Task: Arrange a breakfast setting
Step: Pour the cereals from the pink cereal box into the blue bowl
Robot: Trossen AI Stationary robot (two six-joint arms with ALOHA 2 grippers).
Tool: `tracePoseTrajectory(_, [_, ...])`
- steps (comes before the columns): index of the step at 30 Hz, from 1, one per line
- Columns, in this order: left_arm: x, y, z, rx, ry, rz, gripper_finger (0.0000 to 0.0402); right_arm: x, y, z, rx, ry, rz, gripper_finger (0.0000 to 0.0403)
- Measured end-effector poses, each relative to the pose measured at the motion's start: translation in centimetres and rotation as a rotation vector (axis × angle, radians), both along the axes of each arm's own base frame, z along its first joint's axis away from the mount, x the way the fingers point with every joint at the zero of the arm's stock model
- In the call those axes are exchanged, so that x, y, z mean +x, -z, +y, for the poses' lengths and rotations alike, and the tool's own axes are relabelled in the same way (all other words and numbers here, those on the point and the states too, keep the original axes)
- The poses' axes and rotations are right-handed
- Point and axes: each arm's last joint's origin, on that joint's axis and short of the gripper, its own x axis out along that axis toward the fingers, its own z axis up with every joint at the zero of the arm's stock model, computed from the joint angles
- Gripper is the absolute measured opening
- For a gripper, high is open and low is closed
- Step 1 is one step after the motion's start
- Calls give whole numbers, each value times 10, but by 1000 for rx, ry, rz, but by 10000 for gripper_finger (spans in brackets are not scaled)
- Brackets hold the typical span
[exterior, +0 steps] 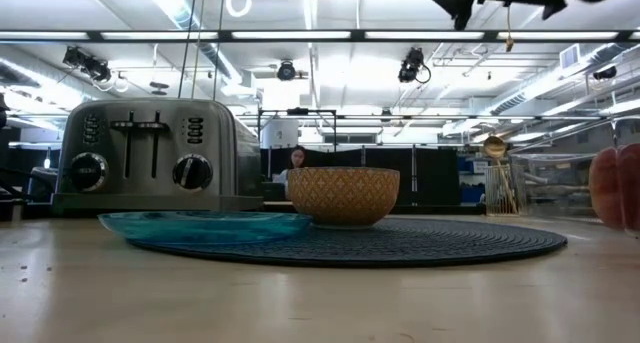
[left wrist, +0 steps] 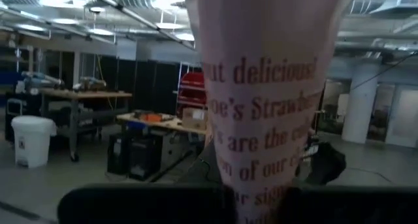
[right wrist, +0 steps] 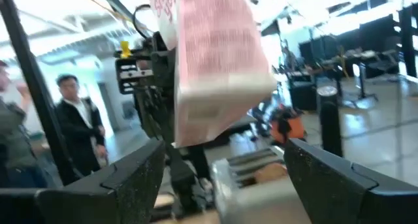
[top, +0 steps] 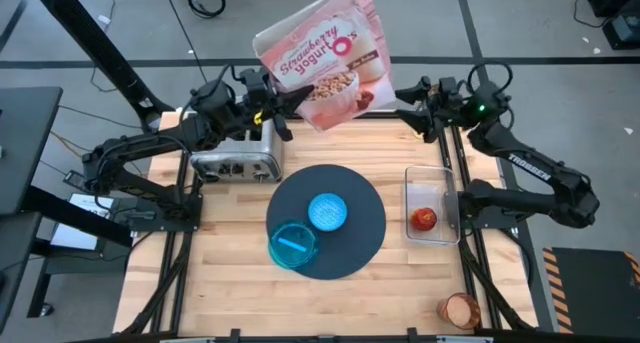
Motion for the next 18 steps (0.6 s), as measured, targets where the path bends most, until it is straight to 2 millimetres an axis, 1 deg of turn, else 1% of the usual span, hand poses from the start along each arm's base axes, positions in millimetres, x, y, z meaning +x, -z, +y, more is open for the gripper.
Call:
tracePoseTrajectory(3, [0,-1,0,1,4,-10,5,12,8,0,8,-19,-53,326])
tracePoseTrajectory(9, [-1,-2,0,5,4,-22,5,33,10,2,-24,-46,-146,329])
tracePoseTrajectory(14, [-1,-4,-1,1,8,-42,5,45,12,0,2,-25,-224,330])
tracePoseTrajectory(18, [-1,-4,-1,-6,11,-47,5,51,11,0,-11,1,-302,330])
